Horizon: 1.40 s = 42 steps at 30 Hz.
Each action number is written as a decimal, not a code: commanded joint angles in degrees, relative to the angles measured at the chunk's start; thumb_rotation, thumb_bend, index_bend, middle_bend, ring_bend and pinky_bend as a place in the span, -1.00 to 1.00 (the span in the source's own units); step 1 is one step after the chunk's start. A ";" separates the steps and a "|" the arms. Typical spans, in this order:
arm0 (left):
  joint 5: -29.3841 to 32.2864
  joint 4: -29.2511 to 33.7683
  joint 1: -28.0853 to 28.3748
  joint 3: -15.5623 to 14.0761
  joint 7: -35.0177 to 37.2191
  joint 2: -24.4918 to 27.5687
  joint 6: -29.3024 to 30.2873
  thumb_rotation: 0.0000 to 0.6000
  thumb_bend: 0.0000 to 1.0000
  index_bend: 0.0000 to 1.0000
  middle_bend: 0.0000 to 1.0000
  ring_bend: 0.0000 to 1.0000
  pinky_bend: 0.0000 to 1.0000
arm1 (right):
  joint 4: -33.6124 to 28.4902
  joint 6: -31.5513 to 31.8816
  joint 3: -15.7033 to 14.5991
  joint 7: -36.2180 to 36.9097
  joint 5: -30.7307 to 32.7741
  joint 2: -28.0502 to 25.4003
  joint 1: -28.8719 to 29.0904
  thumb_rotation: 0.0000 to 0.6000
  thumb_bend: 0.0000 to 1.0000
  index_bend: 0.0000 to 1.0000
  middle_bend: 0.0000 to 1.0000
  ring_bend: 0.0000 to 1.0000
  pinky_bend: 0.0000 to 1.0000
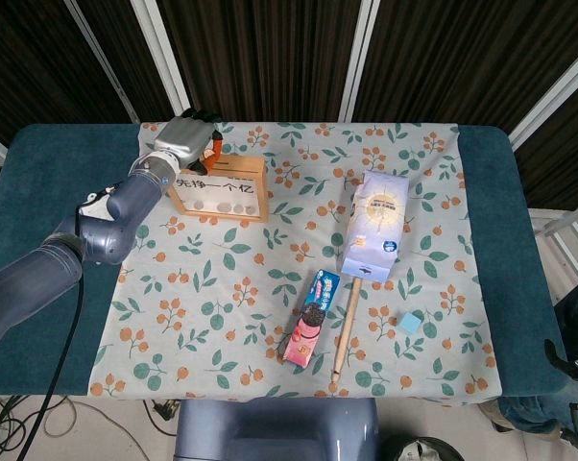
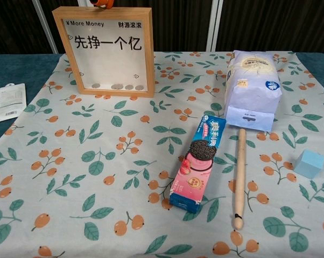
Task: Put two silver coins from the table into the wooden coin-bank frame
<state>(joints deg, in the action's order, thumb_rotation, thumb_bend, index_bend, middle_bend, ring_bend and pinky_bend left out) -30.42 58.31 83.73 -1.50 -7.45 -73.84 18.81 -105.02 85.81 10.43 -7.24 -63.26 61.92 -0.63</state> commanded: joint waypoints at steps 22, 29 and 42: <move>2.03 1.71 1.42 -2.14 -1.66 0.16 2.59 1.00 -0.09 0.01 -0.87 -1.00 -1.00 | -0.18 -0.24 0.02 0.17 0.18 -0.23 0.00 1.00 -0.26 -0.78 -0.82 -0.90 -1.00; 2.93 2.04 1.74 -2.52 -2.29 0.14 2.78 1.00 -0.17 -0.06 -0.88 -1.00 -1.00 | -0.26 -0.19 0.08 0.03 0.33 -0.21 0.02 1.00 -0.26 -0.78 -0.82 -0.90 -1.00; -1.84 14.37 -0.84 2.54 -0.77 8.95 15.25 1.00 -0.28 -0.15 -0.88 -1.00 -1.00 | -0.15 -0.02 0.30 0.22 0.50 -0.18 0.02 1.00 -0.26 -0.78 -0.82 -0.90 -1.00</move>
<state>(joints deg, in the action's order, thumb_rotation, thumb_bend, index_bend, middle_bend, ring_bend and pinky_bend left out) -29.20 66.83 84.83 -1.18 -9.09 -68.98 28.03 -105.19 85.76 10.72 -7.04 -62.75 61.73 -0.61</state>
